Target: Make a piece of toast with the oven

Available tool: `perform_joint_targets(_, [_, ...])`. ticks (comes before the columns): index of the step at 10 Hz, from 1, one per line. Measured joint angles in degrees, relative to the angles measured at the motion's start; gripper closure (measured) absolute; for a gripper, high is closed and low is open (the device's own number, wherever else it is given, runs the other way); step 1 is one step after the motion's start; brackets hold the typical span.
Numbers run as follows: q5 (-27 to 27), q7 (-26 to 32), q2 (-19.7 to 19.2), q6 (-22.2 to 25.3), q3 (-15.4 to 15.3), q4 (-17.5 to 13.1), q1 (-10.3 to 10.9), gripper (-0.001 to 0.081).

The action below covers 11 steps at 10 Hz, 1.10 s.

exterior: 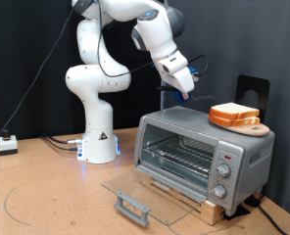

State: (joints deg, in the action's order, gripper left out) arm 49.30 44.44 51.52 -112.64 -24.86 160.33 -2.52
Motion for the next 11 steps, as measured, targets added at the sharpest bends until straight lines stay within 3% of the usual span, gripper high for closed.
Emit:
perform_joint_targets(3, [0.03, 1.01, -0.19, -1.1, 1.59, 0.36, -0.94, 0.041])
perform_joint_targets(8, [-6.58, 1.19, -0.37, -0.87, 5.58, 0.64, -10.77, 0.041])
perform_joint_targets(11, [-10.28, 4.45, -0.83, 1.46, 10.82, 0.57, -14.91, 0.041])
